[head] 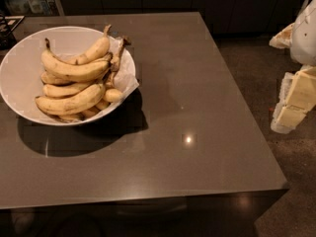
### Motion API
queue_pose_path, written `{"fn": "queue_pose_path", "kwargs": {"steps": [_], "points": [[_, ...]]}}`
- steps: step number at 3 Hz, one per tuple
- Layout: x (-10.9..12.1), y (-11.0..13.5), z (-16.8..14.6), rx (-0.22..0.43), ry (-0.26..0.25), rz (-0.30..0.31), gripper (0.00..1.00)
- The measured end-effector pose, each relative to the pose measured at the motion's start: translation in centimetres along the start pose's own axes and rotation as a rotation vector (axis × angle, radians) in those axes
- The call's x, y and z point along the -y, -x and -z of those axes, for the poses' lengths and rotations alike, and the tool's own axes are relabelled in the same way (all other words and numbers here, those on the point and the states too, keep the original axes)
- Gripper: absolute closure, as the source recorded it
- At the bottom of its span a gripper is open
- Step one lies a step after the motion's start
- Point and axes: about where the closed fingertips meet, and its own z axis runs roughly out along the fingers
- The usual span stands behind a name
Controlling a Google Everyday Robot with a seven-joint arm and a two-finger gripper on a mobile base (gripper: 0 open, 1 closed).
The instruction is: Pick banana from white bowl
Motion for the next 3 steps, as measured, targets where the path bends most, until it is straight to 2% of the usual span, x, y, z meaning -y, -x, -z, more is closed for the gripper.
{"fn": "queue_pose_path", "kwargs": {"steps": [2, 3], "points": [[0.1, 0.7, 0.4, -0.020, 0.003, 0.010, 0.00], [0.2, 2.2, 0.7, -0.071, 0.004, 0.043, 0.00]]}}
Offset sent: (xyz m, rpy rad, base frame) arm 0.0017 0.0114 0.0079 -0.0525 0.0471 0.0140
